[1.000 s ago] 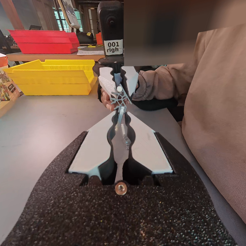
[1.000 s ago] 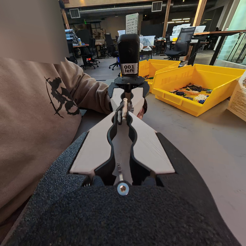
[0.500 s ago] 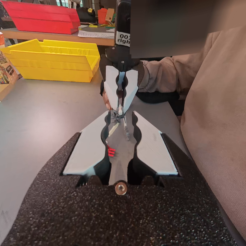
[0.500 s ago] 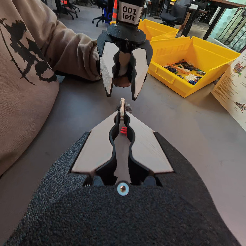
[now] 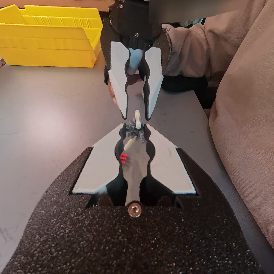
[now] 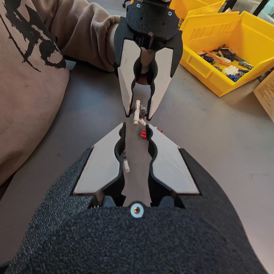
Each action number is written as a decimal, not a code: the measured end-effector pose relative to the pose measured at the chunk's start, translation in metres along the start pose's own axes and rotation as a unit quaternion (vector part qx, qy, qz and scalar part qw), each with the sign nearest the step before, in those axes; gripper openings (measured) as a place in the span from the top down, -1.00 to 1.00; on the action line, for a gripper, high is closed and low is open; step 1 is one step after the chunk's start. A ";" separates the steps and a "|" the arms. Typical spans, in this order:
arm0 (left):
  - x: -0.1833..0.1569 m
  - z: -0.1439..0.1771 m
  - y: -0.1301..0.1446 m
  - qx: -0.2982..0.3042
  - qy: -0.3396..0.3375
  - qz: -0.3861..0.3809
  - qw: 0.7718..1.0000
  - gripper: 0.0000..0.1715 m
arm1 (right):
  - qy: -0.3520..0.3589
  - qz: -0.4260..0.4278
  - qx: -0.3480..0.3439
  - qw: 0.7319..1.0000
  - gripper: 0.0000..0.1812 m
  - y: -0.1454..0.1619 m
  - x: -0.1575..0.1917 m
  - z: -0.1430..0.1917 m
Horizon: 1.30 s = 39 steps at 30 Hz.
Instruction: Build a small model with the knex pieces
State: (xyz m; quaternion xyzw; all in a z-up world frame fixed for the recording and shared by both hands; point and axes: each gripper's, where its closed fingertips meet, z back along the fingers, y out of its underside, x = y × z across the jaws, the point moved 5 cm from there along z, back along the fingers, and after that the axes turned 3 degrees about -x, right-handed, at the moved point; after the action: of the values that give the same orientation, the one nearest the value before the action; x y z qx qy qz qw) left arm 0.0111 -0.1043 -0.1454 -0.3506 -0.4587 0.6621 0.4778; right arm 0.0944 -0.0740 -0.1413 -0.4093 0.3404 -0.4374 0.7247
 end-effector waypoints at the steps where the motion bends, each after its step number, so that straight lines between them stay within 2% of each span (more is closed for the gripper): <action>1: 0.001 0.000 0.001 0.002 0.001 0.001 1.000 0.73 | -0.009 -0.001 0.017 1.000 0.70 0.003 0.001 0.004; 5: 0.004 0.002 0.006 0.013 0.005 0.005 1.000 0.72 | -0.043 -0.020 0.098 0.994 0.60 0.023 0.007 0.014; 9: 0.004 0.003 0.012 0.028 0.022 0.013 0.999 0.72 | -0.067 -0.029 0.165 0.984 0.56 0.044 0.015 0.009; 14: -0.003 -0.001 0.018 0.039 0.053 0.019 0.998 0.72 | -0.071 -0.023 0.168 0.983 0.70 0.048 0.017 0.001; 19: -0.008 -0.008 0.028 0.066 0.071 0.023 0.995 0.72 | -0.056 -0.014 0.151 0.987 0.96 0.048 0.013 -0.004; 23: -0.012 -0.011 0.034 0.086 0.079 0.018 0.993 0.72 | -0.072 -0.026 0.134 0.988 0.96 0.048 0.015 -0.006; 27: -0.016 -0.012 0.041 0.115 0.090 0.011 0.989 0.72 | -0.119 -0.065 0.113 0.984 0.96 0.047 0.021 -0.005; 31: -0.020 -0.014 0.045 0.132 0.091 -0.005 0.987 0.72 | -0.100 -0.049 0.147 0.983 0.95 0.054 0.019 -0.007; 39: -0.019 -0.014 0.040 0.112 0.087 -0.003 0.990 0.73 | -0.046 -0.001 0.190 0.981 0.86 0.058 0.011 -0.005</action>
State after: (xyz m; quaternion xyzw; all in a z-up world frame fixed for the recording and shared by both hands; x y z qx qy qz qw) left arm 0.0173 -0.1231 -0.1870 -0.3499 -0.3392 0.6745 0.5545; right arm 0.1152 -0.0690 -0.1965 -0.2844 0.2169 -0.4753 0.8038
